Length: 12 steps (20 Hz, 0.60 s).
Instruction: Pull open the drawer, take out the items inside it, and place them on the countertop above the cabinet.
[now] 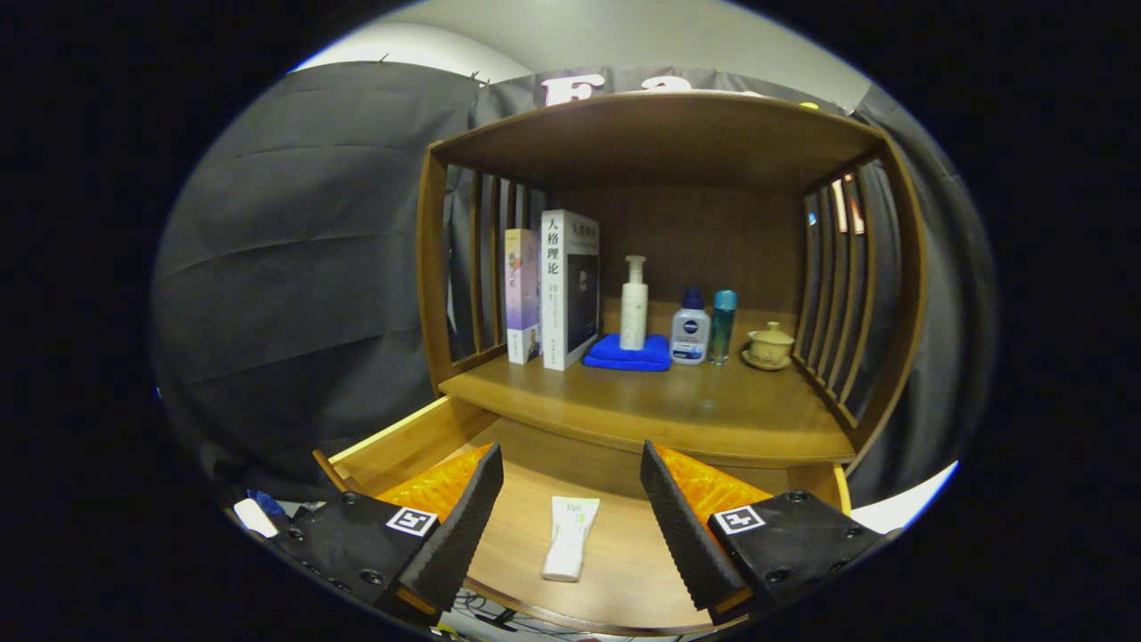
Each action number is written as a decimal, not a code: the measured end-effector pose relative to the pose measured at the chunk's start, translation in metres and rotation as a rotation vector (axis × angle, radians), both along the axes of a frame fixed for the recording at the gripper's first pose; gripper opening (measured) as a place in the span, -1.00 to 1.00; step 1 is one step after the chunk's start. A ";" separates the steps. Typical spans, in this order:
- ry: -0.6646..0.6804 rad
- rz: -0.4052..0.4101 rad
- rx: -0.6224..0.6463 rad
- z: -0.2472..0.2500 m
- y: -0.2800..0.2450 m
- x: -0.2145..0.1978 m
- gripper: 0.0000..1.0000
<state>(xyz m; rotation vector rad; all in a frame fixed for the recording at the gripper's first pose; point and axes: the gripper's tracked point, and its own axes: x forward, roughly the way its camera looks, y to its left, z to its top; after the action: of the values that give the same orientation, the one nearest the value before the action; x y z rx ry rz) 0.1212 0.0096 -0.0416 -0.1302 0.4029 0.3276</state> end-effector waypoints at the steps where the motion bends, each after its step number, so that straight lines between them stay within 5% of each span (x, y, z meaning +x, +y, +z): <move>1: 0.022 0.008 -0.011 -0.003 0.001 0.003 0.93; 12: 0.343 0.182 -0.215 -0.074 0.024 0.029 0.96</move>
<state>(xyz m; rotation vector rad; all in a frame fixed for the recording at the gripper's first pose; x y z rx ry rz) 0.1497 0.0332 -0.1154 -0.3243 0.7692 0.4885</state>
